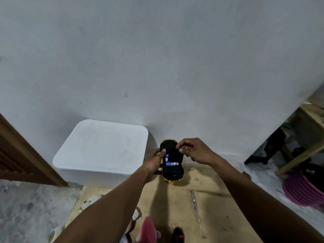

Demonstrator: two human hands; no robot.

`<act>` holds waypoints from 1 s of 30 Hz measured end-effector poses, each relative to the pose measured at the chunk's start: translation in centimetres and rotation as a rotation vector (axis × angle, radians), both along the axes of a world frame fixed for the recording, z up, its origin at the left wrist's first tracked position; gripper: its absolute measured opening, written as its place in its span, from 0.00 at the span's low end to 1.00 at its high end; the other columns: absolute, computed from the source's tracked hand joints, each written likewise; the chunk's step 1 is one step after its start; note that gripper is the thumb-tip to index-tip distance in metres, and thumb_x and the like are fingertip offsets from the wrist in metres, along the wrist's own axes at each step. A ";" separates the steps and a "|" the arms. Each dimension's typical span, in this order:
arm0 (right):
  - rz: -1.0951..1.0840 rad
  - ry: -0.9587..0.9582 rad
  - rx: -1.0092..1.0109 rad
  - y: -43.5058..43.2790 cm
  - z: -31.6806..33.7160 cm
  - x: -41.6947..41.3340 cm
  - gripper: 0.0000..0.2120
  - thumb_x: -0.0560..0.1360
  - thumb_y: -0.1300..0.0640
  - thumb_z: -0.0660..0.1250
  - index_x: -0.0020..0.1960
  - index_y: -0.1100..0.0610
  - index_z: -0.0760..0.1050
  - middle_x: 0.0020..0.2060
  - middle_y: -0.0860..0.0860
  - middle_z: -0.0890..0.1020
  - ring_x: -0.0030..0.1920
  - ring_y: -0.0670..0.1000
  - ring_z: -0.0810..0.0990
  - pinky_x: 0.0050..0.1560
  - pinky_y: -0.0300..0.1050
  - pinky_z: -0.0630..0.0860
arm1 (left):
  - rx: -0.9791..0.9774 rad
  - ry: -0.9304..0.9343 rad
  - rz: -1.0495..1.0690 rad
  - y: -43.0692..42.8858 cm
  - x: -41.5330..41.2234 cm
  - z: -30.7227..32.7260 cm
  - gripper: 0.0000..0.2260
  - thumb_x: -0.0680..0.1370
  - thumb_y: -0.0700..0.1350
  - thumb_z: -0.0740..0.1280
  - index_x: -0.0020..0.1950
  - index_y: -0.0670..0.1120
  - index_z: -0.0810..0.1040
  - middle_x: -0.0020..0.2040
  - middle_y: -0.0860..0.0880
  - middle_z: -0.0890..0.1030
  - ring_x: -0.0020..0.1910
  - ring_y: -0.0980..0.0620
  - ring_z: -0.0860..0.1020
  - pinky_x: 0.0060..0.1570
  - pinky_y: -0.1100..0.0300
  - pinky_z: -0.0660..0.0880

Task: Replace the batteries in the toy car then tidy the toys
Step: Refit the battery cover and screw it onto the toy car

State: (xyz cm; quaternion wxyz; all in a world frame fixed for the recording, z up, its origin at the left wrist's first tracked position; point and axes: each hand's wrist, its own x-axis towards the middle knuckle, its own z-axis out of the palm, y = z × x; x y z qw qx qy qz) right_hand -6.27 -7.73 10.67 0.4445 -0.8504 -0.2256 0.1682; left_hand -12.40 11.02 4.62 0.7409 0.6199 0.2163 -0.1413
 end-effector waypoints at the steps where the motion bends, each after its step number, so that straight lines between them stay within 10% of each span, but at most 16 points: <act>1: 0.007 0.008 -0.012 0.2 -0.1 0.0 0.05 0.78 0.64 0.68 0.51 0.58 0.82 0.37 0.47 0.78 0.31 0.46 0.70 0.29 0.29 0.67 | 0.000 -0.003 -0.001 0.0 0.0 0.1 0.17 0.82 0.54 0.62 0.68 0.50 0.73 0.58 0.49 0.81 0.47 0.46 0.82 0.41 0.53 0.80; 30: 0.050 -0.002 -0.087 0.9 -2.4 -0.5 0.11 0.79 0.64 0.64 0.48 0.49 0.78 0.39 0.47 0.76 0.34 0.48 0.72 0.39 0.40 0.71 | 0.032 -0.004 -0.042 0.3 -0.2 -1.3 0.14 0.80 0.57 0.65 0.63 0.54 0.76 0.58 0.50 0.82 0.46 0.45 0.83 0.53 0.45 0.79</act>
